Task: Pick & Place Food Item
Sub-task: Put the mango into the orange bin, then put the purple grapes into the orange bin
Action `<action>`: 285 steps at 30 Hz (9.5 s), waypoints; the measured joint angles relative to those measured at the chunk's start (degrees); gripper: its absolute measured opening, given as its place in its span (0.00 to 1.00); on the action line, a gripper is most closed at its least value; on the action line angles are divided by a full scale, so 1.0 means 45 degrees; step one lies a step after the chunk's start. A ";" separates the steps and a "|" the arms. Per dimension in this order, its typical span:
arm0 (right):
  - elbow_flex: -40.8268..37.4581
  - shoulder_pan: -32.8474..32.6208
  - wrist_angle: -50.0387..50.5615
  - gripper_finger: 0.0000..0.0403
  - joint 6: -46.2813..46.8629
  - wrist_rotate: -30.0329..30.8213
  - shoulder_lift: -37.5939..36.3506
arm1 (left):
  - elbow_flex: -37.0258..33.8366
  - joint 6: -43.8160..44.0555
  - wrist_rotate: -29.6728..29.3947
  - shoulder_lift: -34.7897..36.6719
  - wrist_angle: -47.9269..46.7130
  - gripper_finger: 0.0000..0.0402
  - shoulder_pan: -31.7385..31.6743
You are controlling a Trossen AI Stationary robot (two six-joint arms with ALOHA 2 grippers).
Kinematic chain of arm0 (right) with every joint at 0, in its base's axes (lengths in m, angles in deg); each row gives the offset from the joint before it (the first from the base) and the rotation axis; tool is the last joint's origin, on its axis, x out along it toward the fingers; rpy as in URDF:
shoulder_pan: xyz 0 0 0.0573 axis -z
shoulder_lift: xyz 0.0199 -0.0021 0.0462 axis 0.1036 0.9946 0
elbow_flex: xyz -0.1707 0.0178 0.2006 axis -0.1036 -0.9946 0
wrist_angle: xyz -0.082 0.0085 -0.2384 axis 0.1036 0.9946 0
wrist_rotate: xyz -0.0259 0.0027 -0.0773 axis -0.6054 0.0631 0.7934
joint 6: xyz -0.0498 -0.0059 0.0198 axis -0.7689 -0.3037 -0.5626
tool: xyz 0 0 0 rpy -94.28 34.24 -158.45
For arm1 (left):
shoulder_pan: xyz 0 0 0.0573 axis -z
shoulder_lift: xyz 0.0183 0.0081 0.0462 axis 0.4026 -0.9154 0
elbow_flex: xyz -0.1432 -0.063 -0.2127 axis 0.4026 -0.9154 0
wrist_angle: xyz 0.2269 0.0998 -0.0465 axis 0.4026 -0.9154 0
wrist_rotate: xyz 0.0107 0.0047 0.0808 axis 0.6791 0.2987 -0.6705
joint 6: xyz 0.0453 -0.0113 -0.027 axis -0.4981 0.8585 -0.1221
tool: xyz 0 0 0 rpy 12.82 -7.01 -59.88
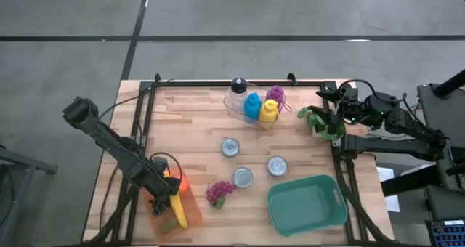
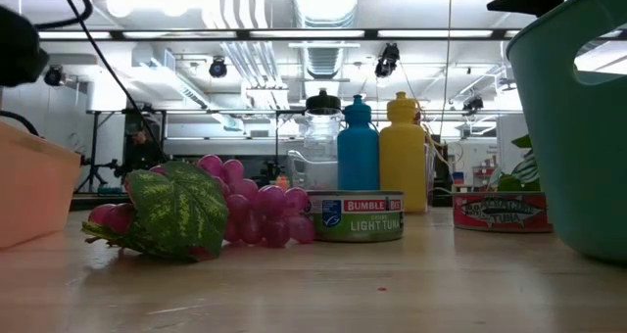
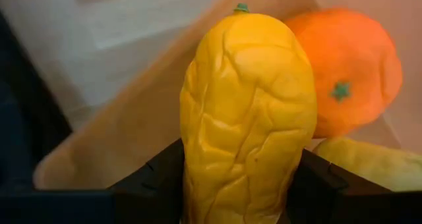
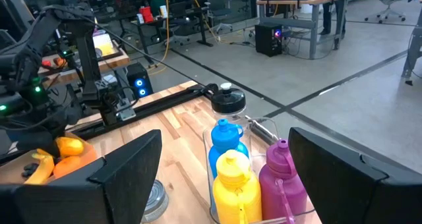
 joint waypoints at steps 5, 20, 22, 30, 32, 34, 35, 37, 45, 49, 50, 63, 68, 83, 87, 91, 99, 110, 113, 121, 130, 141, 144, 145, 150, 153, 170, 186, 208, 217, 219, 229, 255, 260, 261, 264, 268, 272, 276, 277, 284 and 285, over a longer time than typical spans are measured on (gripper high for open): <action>-0.0001 -0.0002 0.0000 0.82 0.0000 0.0000 0.0001 | -0.0335 0.0042 0.0165 -0.0005 0.0426 0.49 0.0039; -0.0002 -0.0002 -0.0002 0.82 0.0000 -0.0002 0.0002 | -0.0348 0.0023 0.0120 -0.0005 0.0659 0.53 0.0088; 0.0000 -0.0001 0.0002 0.82 0.0000 0.0001 0.0000 | -0.0348 0.0001 0.0120 -0.0005 0.0654 0.57 0.0088; 0.0000 -0.0002 0.0000 0.82 0.0000 -0.0004 0.0000 | -0.0348 -0.0011 0.0120 -0.0005 0.0805 0.76 0.0088; 0.0000 0.0003 0.0003 0.82 0.0000 -0.0004 -0.0001 | -0.0348 -0.0026 0.0120 -0.0001 0.0899 0.79 0.0095; 0.0000 0.0002 0.0003 0.82 0.0000 -0.0001 0.0001 | -0.0348 -0.0195 0.0128 -0.0001 0.0934 0.81 0.0102; 0.0000 0.0003 0.0003 0.82 0.0000 0.0001 0.0000 | -0.0347 -0.0257 0.0146 -0.0001 0.0956 0.81 0.0102; 0.0000 0.0001 0.0003 0.82 0.0000 0.0001 0.0002 | -0.0281 -0.0316 0.0327 0.0022 0.0937 0.82 0.0102; 0.0000 -0.0002 -0.0002 0.82 0.0000 -0.0004 0.0001 | 0.0465 -0.0367 0.1077 0.0909 -0.0139 0.82 0.0102; -0.0005 -0.0002 -0.0002 0.82 0.0000 -0.0004 -0.0003 | 0.1089 -0.0303 0.0989 0.1329 -0.1004 0.82 0.0102; -0.0002 0.0003 -0.0002 0.82 0.0002 -0.0002 0.0002 | 0.1288 -0.0244 0.0863 0.1366 -0.1254 0.82 0.0102; 0.0000 -0.0002 0.0000 0.82 0.0000 -0.0002 0.0002 | 0.3772 0.0024 -0.2019 0.1131 -0.3906 0.82 0.0054; 0.0000 -0.0002 -0.0002 0.82 0.0000 -0.0004 0.0002 | 0.4439 -0.0283 -0.2376 0.0438 -0.4266 0.82 -0.0079; -0.0001 -0.0002 0.0002 0.82 0.0000 -0.0003 0.0001 | 0.8674 -0.7332 -0.3799 -0.3713 -0.4121 0.82 -0.2148; 0.0000 -0.0002 0.0002 0.82 0.0000 -0.0003 0.0001 | 0.9853 -0.9352 -0.3752 -0.4838 -0.3553 0.82 -0.2858; 0.0000 -0.0002 -0.0001 0.82 0.0002 -0.0003 0.0002 | 1.0614 -1.0796 -0.3129 -0.5874 -0.2975 0.82 -0.3420; -0.0002 0.0001 0.0002 0.82 0.0000 -0.0001 0.0000 | 1.0707 -1.1339 -0.1729 -0.7334 -0.2104 0.82 -0.3984; -0.0002 0.0007 0.0000 0.82 0.0000 0.0001 0.0000 | 1.0692 -1.1990 -0.1342 -0.8812 -0.1332 0.82 -0.4128; 0.0000 0.0003 0.0002 0.82 0.0000 0.0006 -0.0002 | 1.0683 -1.2018 -0.1324 -0.9128 -0.1274 0.82 -0.4128; -0.0005 -0.0002 -0.0002 0.82 0.0000 0.0001 0.0002 | 1.0649 -1.2268 -0.0986 -1.0005 -0.1086 0.82 -0.4180; -0.0005 -0.0002 -0.0002 0.82 0.0000 -0.0004 0.0002 | 1.0587 -1.2347 -0.0676 -1.0540 -0.0626 0.82 -0.4211; 0.0000 -0.0002 -0.0002 0.82 0.0000 -0.0004 -0.0003 | 0.9446 -1.2337 0.0100 -1.0593 0.0915 0.82 -0.4494; -0.0002 -0.0002 -0.0002 0.82 0.0000 -0.0004 0.0002 | 0.9444 -1.2329 0.0128 -1.0593 0.0917 0.79 -0.4507; 0.0000 -0.0002 0.0001 0.82 0.0000 -0.0004 0.0000 | 0.9444 -1.2329 0.0157 -1.0593 0.0943 0.78 -0.4507; -0.0001 -0.0002 -0.0002 0.82 0.0000 -0.0004 0.0002 | 0.9449 -1.2329 0.0219 -1.0593 0.1017 0.65 -0.4507; 0.0000 -0.0002 -0.0002 0.82 0.0000 -0.0002 0.0000 | 0.9449 -1.2329 0.0228 -1.0593 0.1137 0.56 -0.4507; 0.0000 -0.0002 -0.0002 0.82 0.0000 -0.0004 0.0002 | 0.9492 -1.2318 0.0503 -1.0324 0.1106 0.36 -0.4527; -0.0004 0.0003 -0.0001 0.82 0.0000 0.0002 -0.0001 | 0.9478 -1.1590 0.0067 -0.7298 -0.1613 0.36 -0.4574; 0.0000 0.0000 -0.0002 0.82 0.0000 0.0001 -0.0001 | 0.9429 -0.7378 -0.1425 -0.5435 -0.3555 0.36 -0.1140; 0.0000 -0.0001 -0.0002 0.82 0.0000 -0.0003 0.0002 | 0.9199 -0.6589 -0.2109 -0.5450 -0.2919 0.36 0.0074; 0.0000 -0.0002 0.0003 0.82 0.0000 -0.0004 0.0002 | 0.8948 -0.6339 -0.2179 -0.5450 -0.2686 0.36 0.0268; 0.0000 0.0003 0.0003 0.82 0.0000 0.0001 -0.0003 | 0.6768 -0.4686 -0.1618 -0.5459 -0.0059 0.36 0.1127; -0.0002 0.0001 0.0003 0.82 0.0000 0.0001 0.0002 | 0.4716 -0.3246 -0.0922 -0.5393 0.2311 0.36 0.1588; 0.0000 0.0003 -0.0002 0.82 0.0000 0.0000 0.0002 | 0.4718 -0.3236 -0.0924 -0.5361 0.2282 0.37 0.1588; -0.0002 0.0000 -0.0002 0.82 0.0000 -0.0001 0.0000 | 0.4718 -0.3236 -0.0928 -0.5310 0.2282 0.39 0.1588; 0.0000 0.0000 0.0000 0.82 0.0000 0.0001 0.0002 | 0.4718 -0.3245 -0.1084 -0.5090 0.2284 0.45 0.1588; -0.0001 0.0001 0.0000 0.82 0.0000 -0.0004 -0.0001 | 0.4631 -0.3251 -0.1172 -0.4926 0.2145 0.57 0.1588; 0.0000 -0.0002 0.0003 0.82 0.0000 -0.0004 0.0002 | 0.4635 -0.3251 -0.1172 -0.4885 0.2163 0.69 0.1588; -0.0001 0.0003 -0.0002 0.82 0.0000 0.0001 -0.0002 | 0.4635 -0.3294 -0.1176 -0.4746 0.2170 0.77 0.1588; -0.0002 -0.0002 -0.0001 0.82 0.0000 -0.0002 0.0001 | 0.4635 -0.3314 -0.1177 -0.4693 0.2170 0.79 0.1588; -0.0002 -0.0001 -0.0002 0.82 0.0000 -0.0003 0.0000 | 0.4635 -0.3346 -0.1328 -0.4184 0.1891 0.81 0.1588; -0.0005 0.0003 0.0003 0.82 0.0000 0.0001 0.0002 | 0.4635 -0.3347 -0.1386 -0.4049 0.1835 0.81 0.1588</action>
